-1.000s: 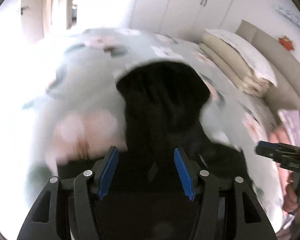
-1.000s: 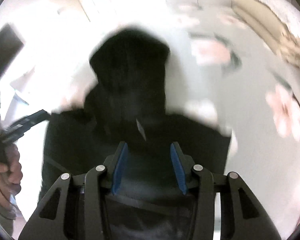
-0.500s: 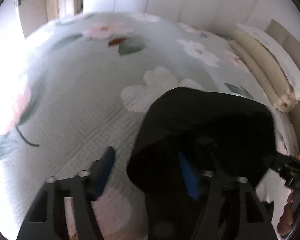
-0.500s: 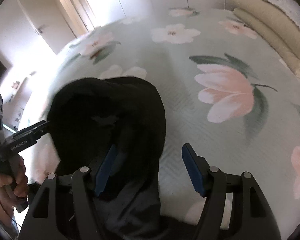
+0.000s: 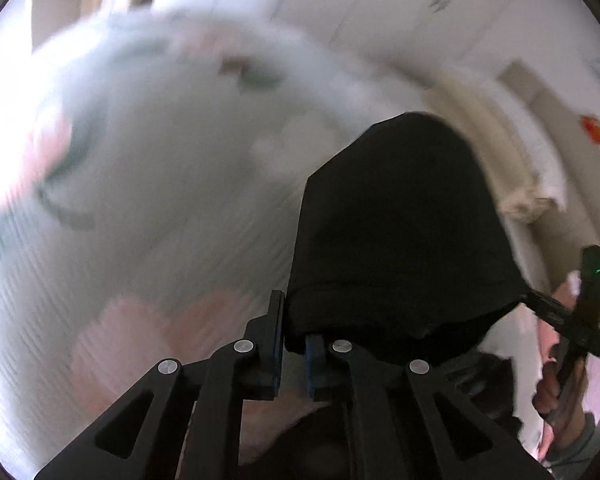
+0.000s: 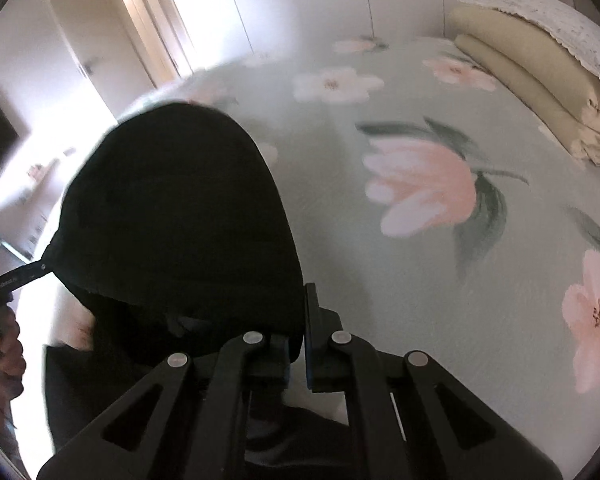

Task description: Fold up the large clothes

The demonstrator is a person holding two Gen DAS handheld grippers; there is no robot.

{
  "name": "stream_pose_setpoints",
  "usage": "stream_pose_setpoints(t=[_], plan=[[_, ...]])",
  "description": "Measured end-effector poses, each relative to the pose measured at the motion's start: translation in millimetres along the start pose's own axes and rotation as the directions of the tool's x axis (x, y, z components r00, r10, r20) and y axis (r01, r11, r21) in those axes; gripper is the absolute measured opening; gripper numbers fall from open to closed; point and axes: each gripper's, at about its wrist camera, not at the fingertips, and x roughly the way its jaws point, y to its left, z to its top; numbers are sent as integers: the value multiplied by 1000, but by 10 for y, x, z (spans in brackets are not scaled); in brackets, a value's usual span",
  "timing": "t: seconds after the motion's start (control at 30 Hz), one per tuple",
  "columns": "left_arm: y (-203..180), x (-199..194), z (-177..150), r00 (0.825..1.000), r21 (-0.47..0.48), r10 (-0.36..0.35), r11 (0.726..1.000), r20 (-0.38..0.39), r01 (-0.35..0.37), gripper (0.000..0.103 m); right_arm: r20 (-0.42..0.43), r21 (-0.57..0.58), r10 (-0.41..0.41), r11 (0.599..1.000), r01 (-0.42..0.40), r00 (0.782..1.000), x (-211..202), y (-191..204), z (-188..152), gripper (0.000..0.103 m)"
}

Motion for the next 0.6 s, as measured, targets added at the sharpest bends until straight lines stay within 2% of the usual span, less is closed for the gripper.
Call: stream_pose_setpoints(t=[0.1, 0.17, 0.23, 0.27, 0.3, 0.33, 0.4, 0.47, 0.53, 0.6], plan=[[154, 401, -28, 998, -20, 16, 1000, -66, -17, 16, -98, 40, -2, 999, 6, 995, 423, -126, -49, 5], [232, 447, 2, 998, -58, -30, 998, -50, 27, 17, -182, 100, 48, 995, -30, 982, 740, -256, -112, 4], [263, 425, 19, 997, -76, -60, 996, -58, 56, 21, -170, 141, 89, 988, -65, 981, 764, -344, -121, 3], [263, 396, 22, 997, -66, -57, 996, -58, 53, 23, -168, 142, 100, 987, -76, 981, 722, -352, -108, 4], [252, 327, 5, 998, -49, -34, 998, -56, 31, 32, -169, 126, 100, 989, -79, 981, 663, -344, -101, 11], [270, 286, 0, 999, -34, -11, 999, -52, 9, 48, -169, 111, 94, 991, -75, 981, 607, -341, -104, 17], [259, -4, -54, 996, 29, 90, 996, -13, -89, 62, -171, 70, 78, 995, -67, 982, 413, -350, -126, 38], [278, -256, -116, 987, 84, 159, 983, 22, -160, 63, -155, 34, 80, 997, -76, 985, 157, -346, -164, 44], [303, -419, -93, 977, 95, 211, 972, 43, -214, 63, -126, 1, 77, 997, -78, 989, -78, -331, -159, 45], [217, -585, 15, 986, 90, 147, 984, 83, -154, 63, -81, -44, 71, 996, -74, 994, -275, -231, -83, 45]])
